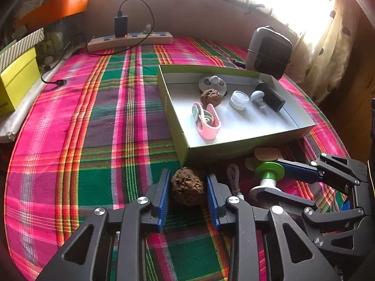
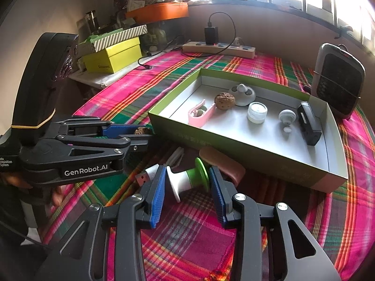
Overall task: Organize objects
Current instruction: 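Close left gripper on seed pod while right gripper closes on spool, then carry seed pod in left gripper and spool in right gripper into tray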
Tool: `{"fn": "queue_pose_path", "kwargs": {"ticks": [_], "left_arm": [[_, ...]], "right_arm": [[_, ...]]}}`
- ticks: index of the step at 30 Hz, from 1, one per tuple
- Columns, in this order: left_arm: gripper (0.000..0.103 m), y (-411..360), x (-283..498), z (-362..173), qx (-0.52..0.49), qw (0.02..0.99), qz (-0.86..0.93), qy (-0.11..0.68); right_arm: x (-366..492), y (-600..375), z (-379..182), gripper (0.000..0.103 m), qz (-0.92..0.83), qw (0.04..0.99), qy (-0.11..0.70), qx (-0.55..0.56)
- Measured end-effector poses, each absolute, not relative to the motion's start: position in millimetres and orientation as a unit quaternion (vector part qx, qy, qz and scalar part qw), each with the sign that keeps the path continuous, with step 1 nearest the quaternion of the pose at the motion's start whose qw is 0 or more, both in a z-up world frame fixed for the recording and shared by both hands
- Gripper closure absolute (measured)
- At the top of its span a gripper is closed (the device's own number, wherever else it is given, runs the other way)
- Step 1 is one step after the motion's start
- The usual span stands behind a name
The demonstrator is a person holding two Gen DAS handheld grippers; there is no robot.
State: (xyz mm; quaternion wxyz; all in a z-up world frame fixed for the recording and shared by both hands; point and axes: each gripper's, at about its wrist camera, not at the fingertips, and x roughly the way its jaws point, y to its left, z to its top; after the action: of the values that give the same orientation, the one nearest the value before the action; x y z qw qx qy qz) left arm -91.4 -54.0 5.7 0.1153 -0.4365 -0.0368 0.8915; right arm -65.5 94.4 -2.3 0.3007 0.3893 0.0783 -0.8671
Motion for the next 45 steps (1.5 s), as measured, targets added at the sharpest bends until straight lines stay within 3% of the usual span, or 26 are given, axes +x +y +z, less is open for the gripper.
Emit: {"fn": "queue_pose_path", "kwargs": {"ticks": [45], "left_arm": [[0.076,-56,-85,35,-0.408,0.123,0.904,-0.035]], "right_arm": [[-55,103,27,0.066,-0.88,0.307,0.056,0.357]]}}
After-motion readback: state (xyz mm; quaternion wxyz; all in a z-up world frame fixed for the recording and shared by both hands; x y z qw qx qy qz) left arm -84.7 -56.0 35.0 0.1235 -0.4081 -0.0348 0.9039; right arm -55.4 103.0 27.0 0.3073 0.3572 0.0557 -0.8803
